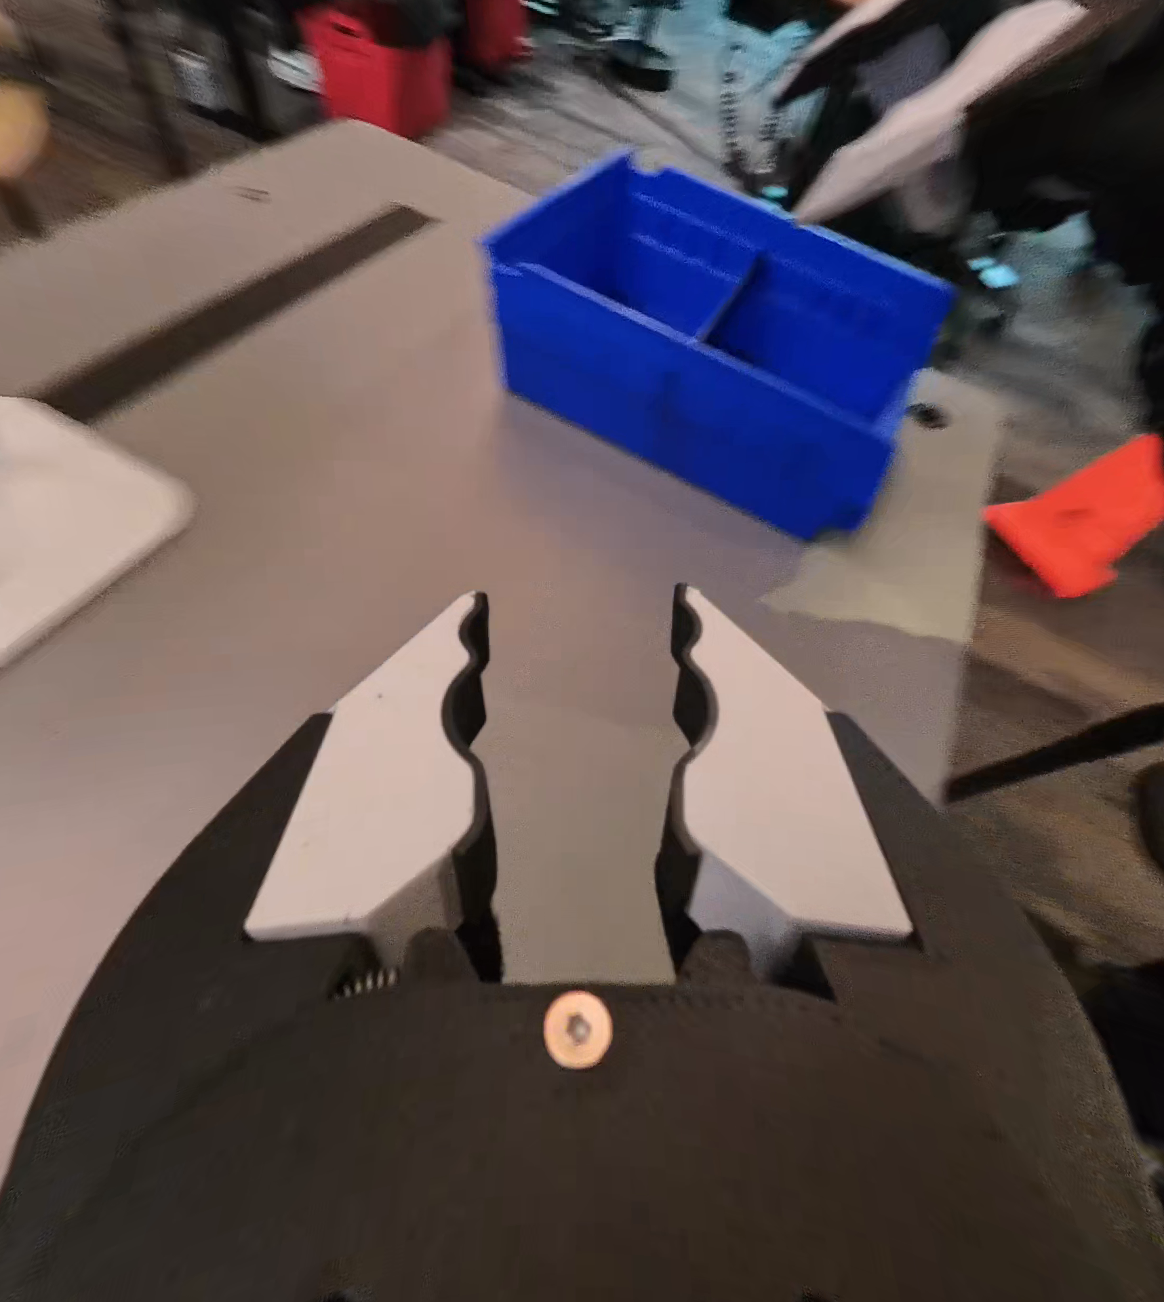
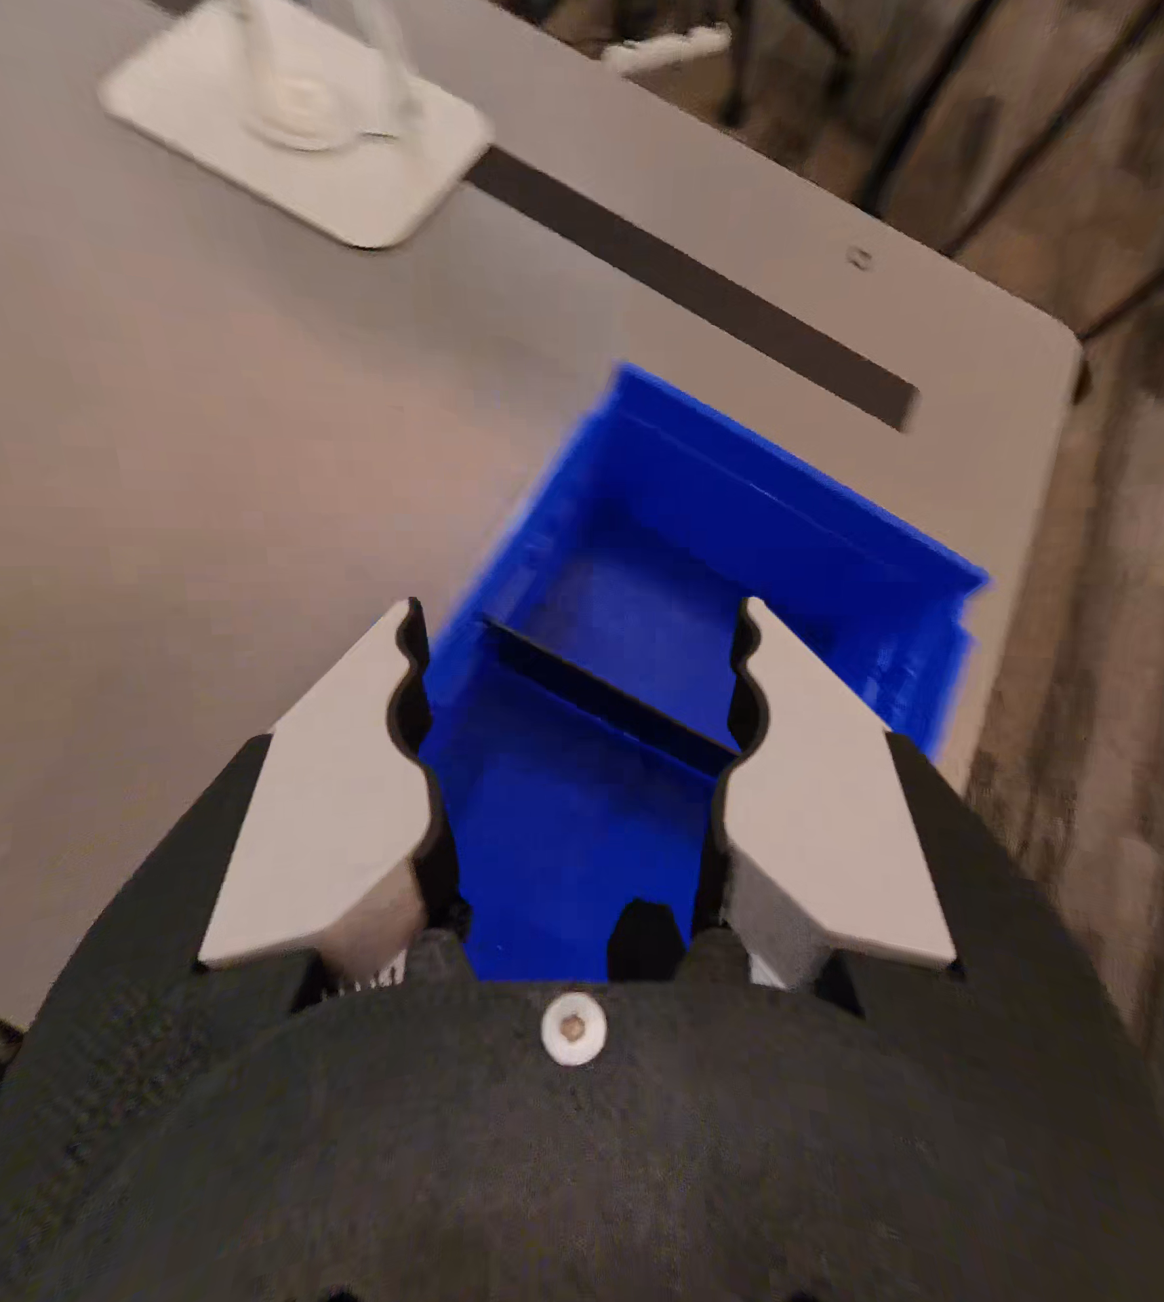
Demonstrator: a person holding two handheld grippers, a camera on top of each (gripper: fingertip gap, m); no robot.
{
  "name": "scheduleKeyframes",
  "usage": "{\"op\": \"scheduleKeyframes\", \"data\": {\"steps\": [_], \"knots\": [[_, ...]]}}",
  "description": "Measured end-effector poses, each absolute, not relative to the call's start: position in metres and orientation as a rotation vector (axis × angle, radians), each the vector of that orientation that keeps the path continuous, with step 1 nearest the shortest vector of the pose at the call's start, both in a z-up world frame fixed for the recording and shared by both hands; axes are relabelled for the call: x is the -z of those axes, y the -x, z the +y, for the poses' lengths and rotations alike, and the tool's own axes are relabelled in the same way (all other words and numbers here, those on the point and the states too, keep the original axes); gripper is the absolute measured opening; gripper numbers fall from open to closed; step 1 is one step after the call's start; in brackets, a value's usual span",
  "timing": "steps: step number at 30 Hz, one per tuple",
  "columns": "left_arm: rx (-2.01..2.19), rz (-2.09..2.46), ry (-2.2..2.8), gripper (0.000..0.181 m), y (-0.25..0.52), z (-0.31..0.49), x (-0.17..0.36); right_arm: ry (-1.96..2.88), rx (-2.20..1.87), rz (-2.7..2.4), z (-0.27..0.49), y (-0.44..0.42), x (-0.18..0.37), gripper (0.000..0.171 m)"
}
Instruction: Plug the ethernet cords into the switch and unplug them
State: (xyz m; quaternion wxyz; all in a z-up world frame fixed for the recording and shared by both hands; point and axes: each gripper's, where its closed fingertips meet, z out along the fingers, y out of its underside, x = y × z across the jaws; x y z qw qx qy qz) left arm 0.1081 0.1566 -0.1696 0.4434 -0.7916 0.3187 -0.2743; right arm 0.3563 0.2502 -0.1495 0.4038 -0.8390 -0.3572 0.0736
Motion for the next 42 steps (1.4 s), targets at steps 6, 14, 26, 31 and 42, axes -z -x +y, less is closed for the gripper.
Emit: {"op": "scheduleKeyframes", "data": {"steps": [6, 14, 26, 31, 42], "knots": [[0.05, 0.642, 2.035, 0.046, 0.116, 0.165, 0.143, 1.945, -0.381, -1.154, 0.201, -0.218, 0.143, 0.079], [-0.319, 0.573, 2.403, 0.065, 0.311, 0.156, 0.213, 1.853, -0.586, -1.388, 0.136, -0.103, 0.157, 0.076], [-0.006, 0.436, 2.543, 0.075, 0.341, 0.206, 0.252, 1.851, -0.758, -1.511, 0.09, -0.05, 0.188, 0.069], [0.003, 0.348, 2.591, 0.091, 0.352, 0.223, 0.262, 1.864, -0.794, -1.525, 0.088, -0.046, 0.199, 0.069], [0.466, 0.135, 2.769, 0.08, 0.35, 0.231, 0.298, 1.867, -0.889, -1.548, 0.079, -0.037, 0.211, 0.066]]}}
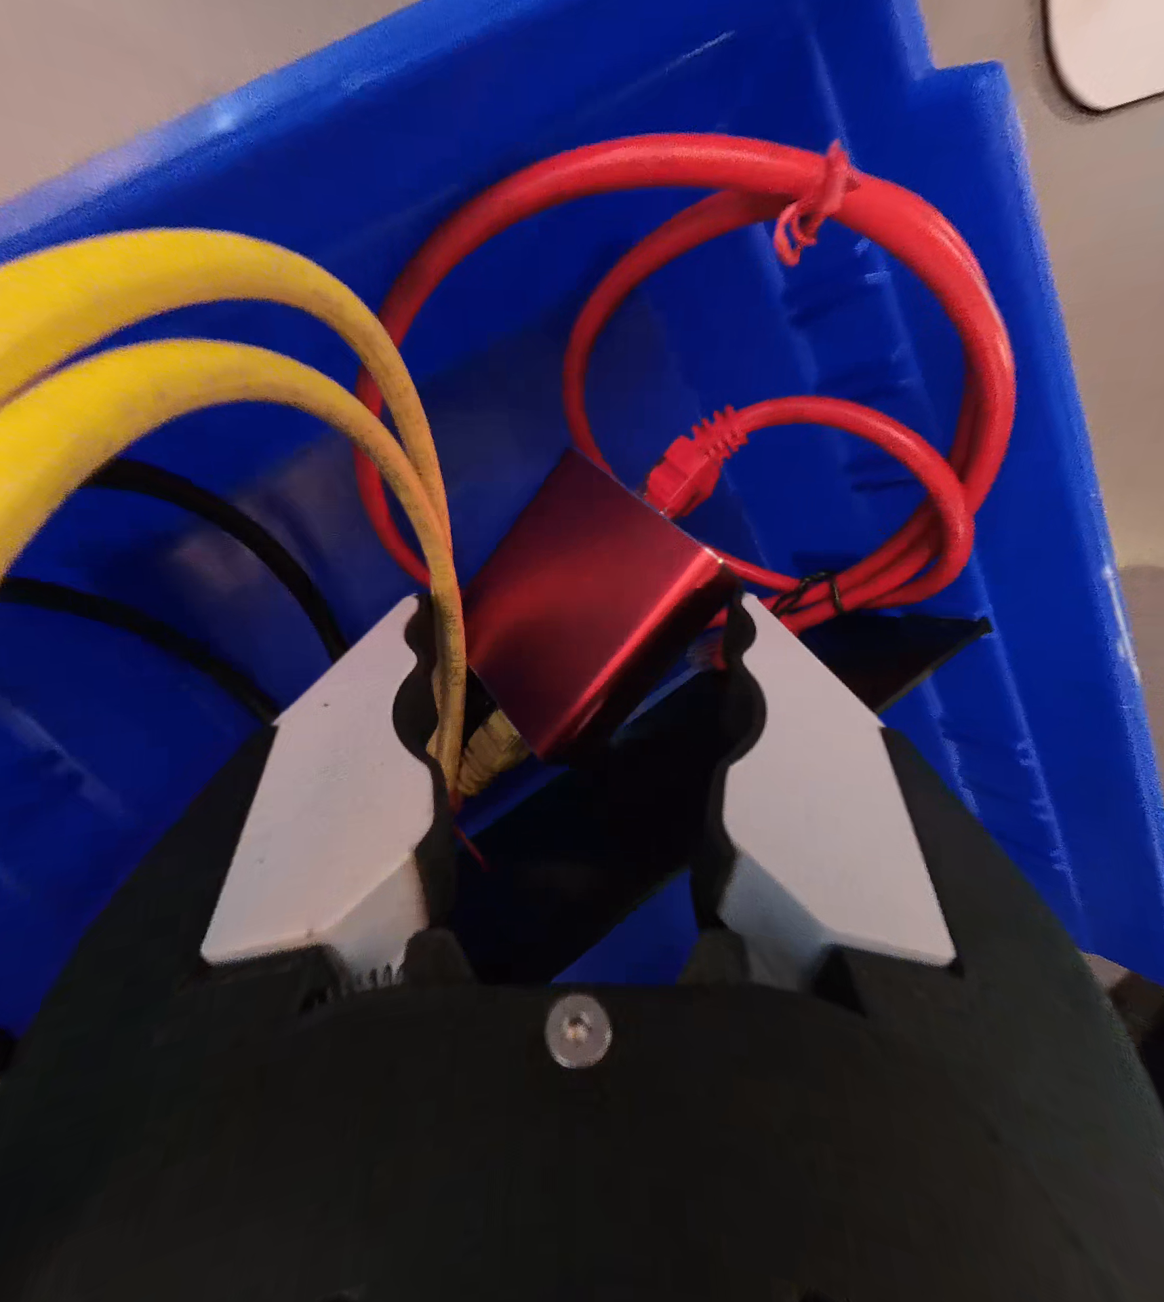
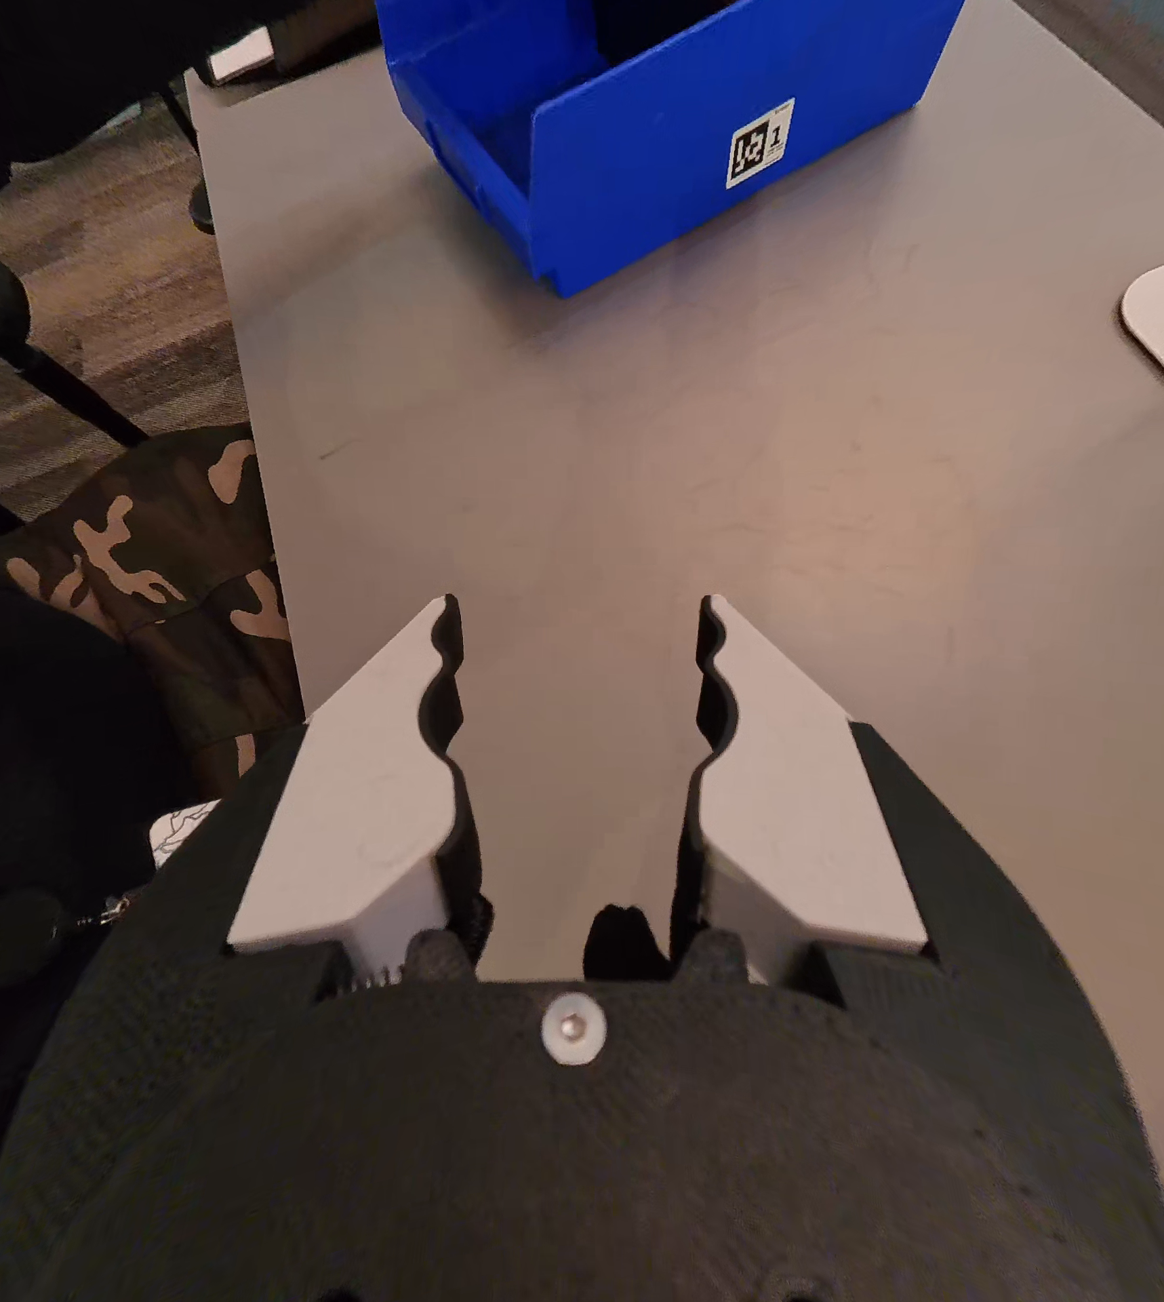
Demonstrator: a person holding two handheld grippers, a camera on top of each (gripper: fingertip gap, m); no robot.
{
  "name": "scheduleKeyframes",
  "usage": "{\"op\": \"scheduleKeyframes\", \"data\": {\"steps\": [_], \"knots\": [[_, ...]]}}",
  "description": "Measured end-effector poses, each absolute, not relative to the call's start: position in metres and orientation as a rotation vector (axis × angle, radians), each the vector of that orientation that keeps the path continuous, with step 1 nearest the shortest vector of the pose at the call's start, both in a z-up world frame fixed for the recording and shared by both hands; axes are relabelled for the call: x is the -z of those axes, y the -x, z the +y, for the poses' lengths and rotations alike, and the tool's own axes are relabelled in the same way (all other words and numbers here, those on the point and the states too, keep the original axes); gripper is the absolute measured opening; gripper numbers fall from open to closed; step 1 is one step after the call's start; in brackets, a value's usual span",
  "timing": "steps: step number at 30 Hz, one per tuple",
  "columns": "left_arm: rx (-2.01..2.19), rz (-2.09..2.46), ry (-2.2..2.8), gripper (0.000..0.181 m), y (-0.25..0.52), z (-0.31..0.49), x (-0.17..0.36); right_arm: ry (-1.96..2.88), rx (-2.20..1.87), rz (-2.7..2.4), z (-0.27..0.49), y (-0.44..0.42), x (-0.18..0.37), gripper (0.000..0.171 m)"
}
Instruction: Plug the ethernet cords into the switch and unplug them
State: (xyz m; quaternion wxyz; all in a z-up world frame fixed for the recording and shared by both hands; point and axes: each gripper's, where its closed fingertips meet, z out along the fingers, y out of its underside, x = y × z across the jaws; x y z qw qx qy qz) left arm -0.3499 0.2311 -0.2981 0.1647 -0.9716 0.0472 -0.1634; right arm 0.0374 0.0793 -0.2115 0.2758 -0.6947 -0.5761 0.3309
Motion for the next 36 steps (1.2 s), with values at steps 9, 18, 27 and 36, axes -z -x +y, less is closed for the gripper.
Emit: {"op": "scheduleKeyframes", "data": {"steps": [9, 18, 27, 36], "knots": [[0.484, 0.278, 2.795, 0.069, 0.351, 0.219, 0.297, 1.876, -0.906, -1.564, 0.075, -0.036, 0.218, 0.064], [0.428, 0.574, 2.693, 0.05, 0.34, 0.194, 0.289, 1.878, -0.923, -1.623, 0.065, -0.028, 0.228, 0.063], [0.114, 0.627, 2.516, 0.036, 0.343, 0.197, 0.274, 1.88, -0.928, -1.639, 0.063, -0.025, 0.234, 0.062], [-0.022, 0.616, 2.347, 0.033, 0.346, 0.191, 0.225, 1.893, -0.945, -1.629, 0.063, -0.023, 0.239, 0.062]]}}
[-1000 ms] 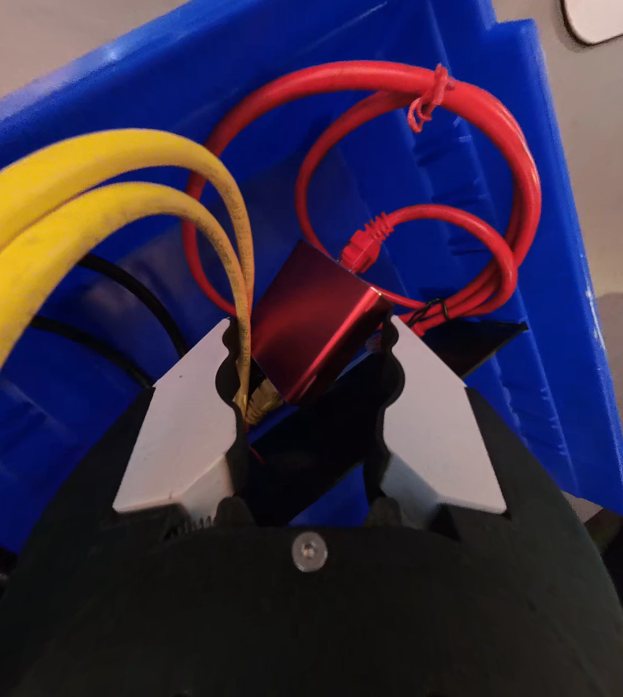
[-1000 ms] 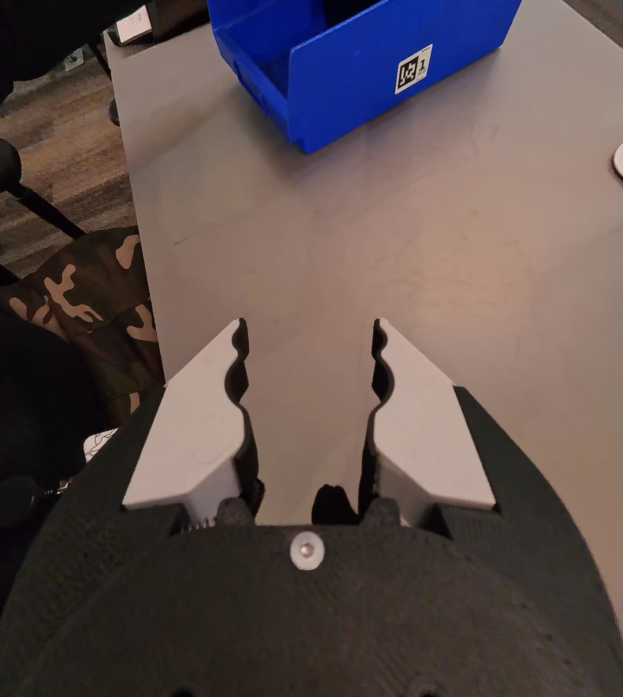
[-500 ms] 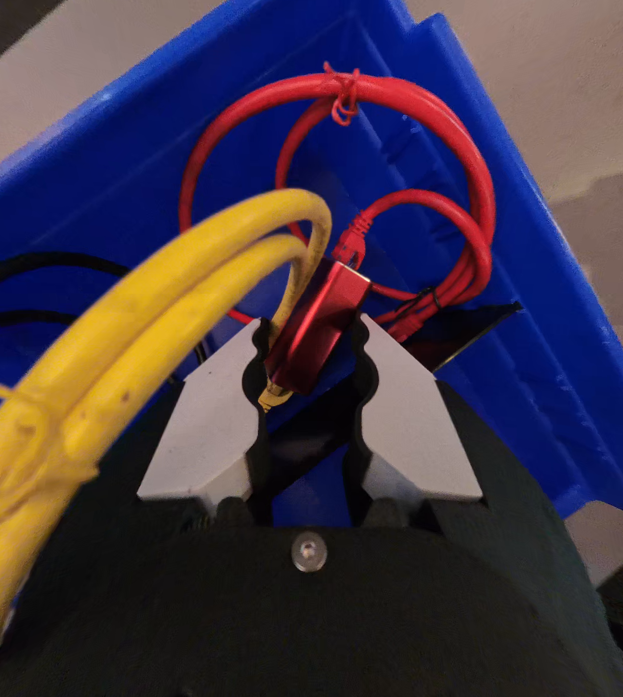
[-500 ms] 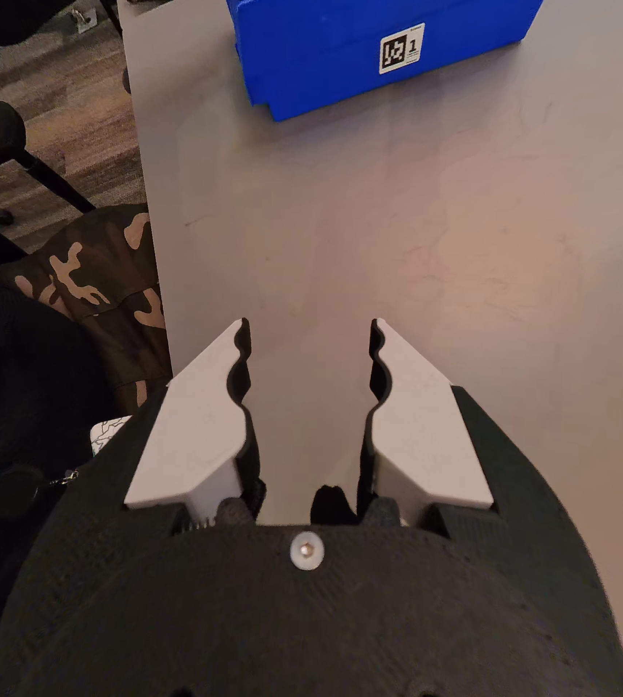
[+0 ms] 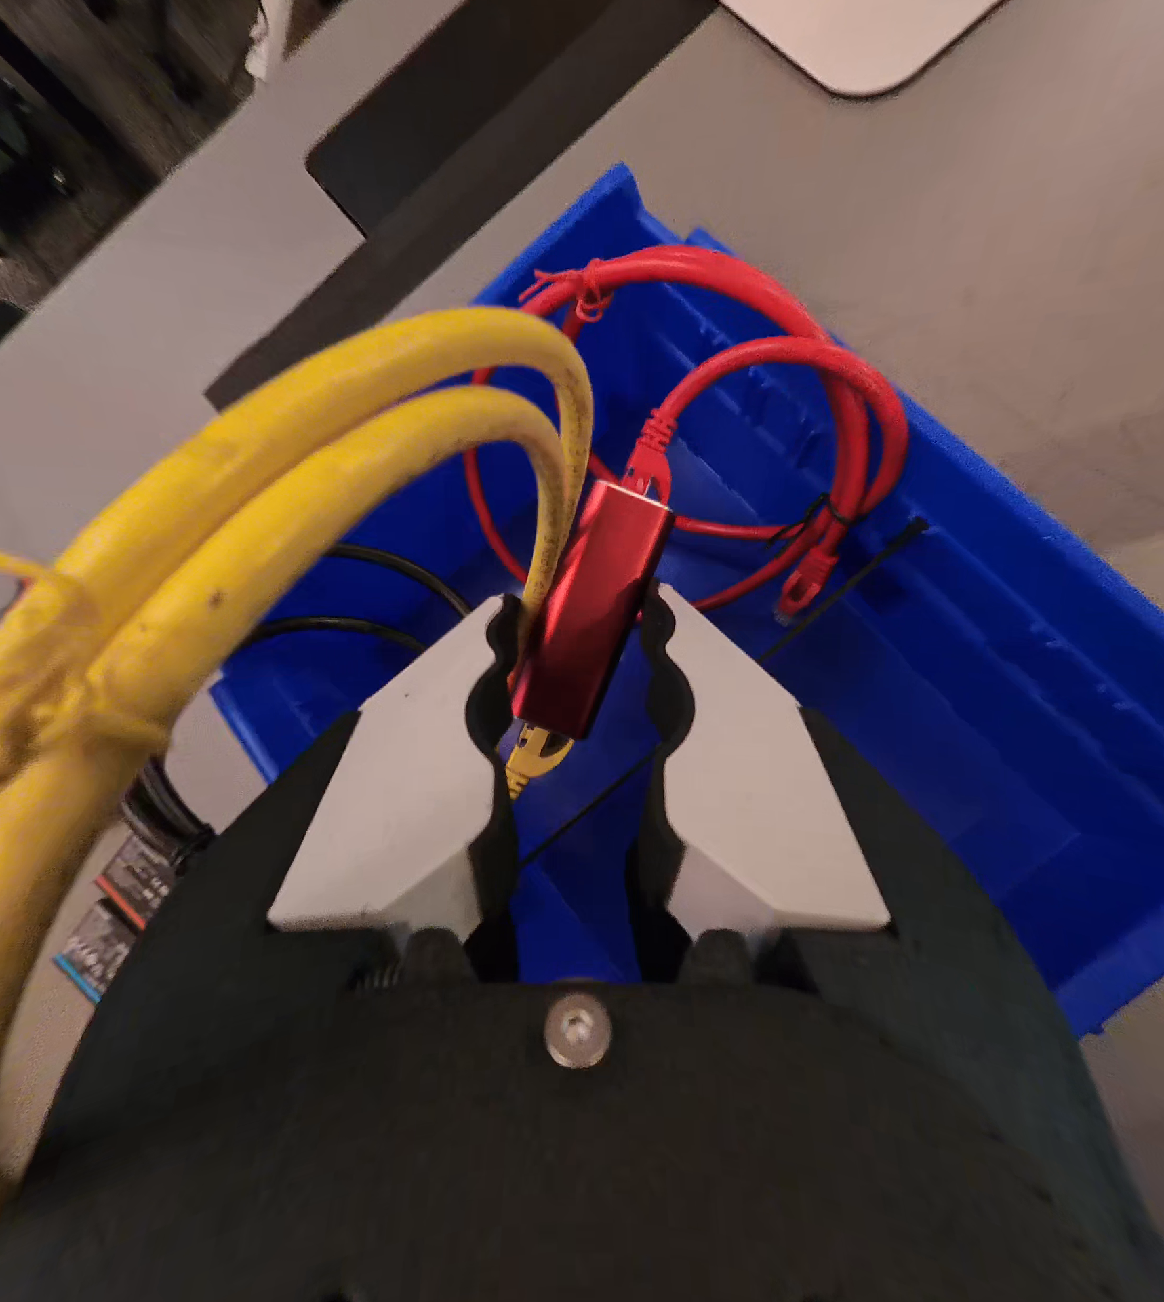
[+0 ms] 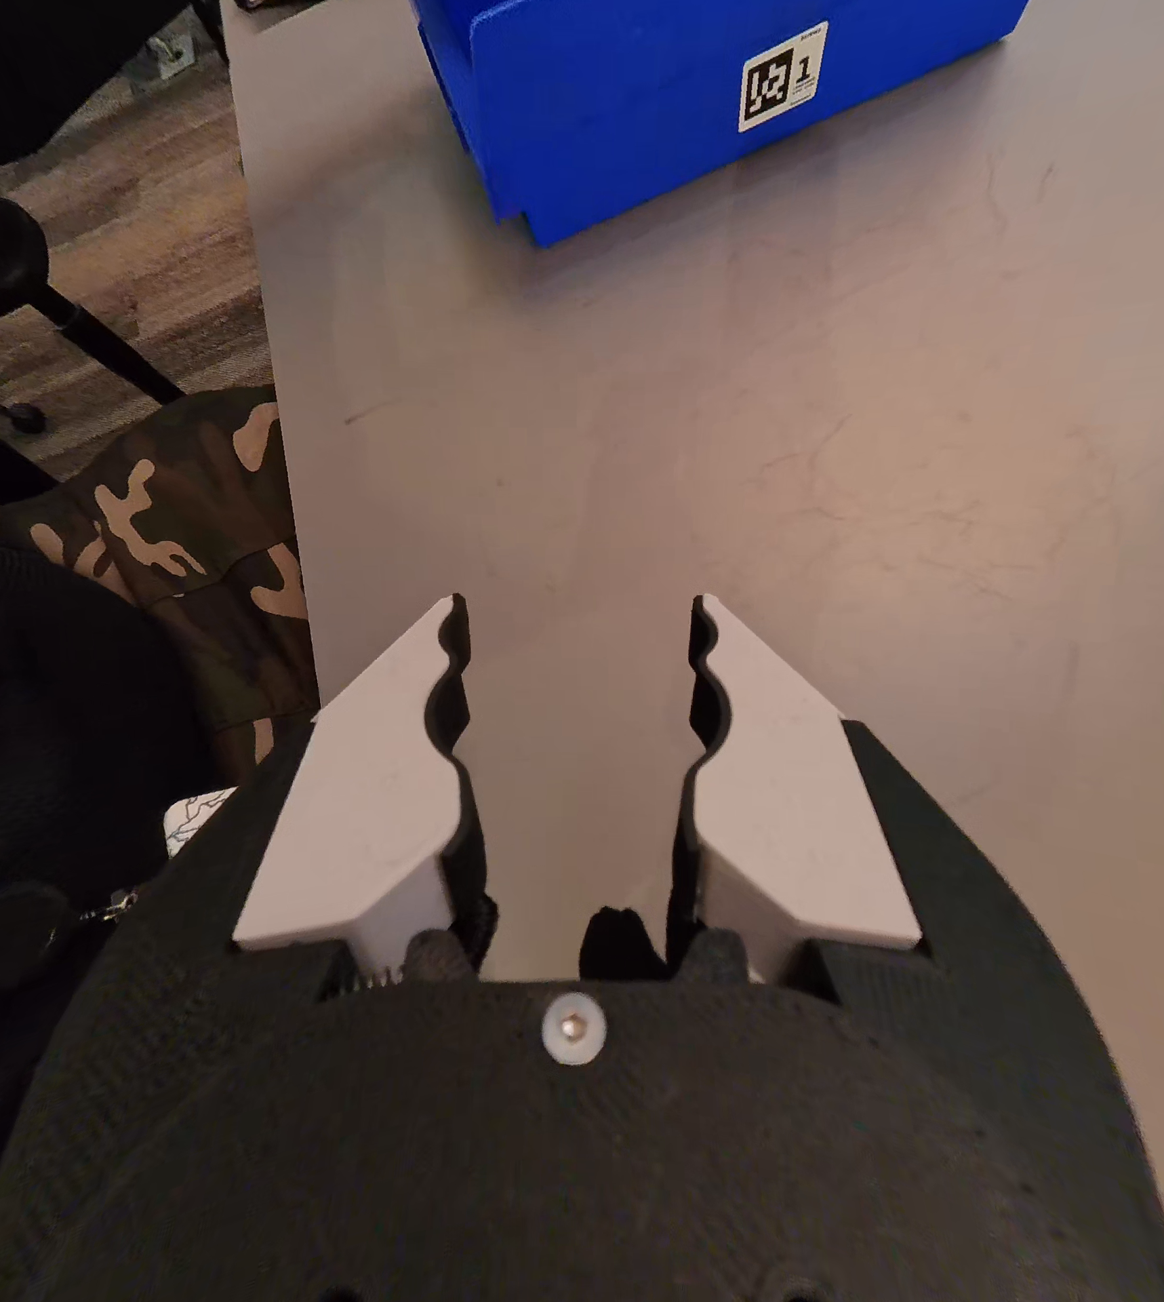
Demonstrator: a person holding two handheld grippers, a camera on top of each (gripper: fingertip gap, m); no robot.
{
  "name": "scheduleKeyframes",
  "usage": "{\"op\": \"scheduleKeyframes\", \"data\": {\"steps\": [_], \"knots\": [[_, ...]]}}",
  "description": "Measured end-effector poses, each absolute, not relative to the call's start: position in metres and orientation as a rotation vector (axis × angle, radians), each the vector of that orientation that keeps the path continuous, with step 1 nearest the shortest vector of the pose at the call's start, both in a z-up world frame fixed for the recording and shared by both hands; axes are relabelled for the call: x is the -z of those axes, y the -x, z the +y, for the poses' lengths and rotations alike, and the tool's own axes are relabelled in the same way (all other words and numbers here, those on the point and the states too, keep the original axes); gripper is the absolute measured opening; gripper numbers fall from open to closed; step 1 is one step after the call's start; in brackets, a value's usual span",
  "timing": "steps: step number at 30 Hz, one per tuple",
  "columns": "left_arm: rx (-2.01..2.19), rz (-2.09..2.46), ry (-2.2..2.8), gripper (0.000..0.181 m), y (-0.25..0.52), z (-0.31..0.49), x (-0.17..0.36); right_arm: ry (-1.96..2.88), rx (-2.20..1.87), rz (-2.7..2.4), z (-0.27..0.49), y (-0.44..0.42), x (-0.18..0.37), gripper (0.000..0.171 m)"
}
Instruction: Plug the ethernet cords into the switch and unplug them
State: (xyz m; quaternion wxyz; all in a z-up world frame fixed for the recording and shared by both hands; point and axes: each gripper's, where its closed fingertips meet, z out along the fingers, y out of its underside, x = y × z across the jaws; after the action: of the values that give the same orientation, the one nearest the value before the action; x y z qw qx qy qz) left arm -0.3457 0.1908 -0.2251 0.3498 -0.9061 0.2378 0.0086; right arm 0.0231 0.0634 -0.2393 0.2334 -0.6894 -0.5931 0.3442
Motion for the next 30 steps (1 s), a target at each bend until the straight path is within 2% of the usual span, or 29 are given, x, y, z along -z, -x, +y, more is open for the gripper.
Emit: {"op": "scheduleKeyframes", "data": {"steps": [17, 25, 30], "knots": [[-0.073, 0.559, 2.027, 0.03, 0.337, 0.193, 0.064, 1.957, -0.927, -1.655, 0.06, -0.025, 0.263, 0.063], [-0.028, 0.691, 1.912, 0.029, 0.272, 0.195, 0.0, 1.947, -0.934, -1.619, 0.06, -0.031, 0.252, 0.063], [-0.001, 0.872, 1.904, 0.029, 0.209, 0.195, -0.019, 1.945, -0.945, -1.569, 0.062, -0.043, 0.244, 0.063]]}}
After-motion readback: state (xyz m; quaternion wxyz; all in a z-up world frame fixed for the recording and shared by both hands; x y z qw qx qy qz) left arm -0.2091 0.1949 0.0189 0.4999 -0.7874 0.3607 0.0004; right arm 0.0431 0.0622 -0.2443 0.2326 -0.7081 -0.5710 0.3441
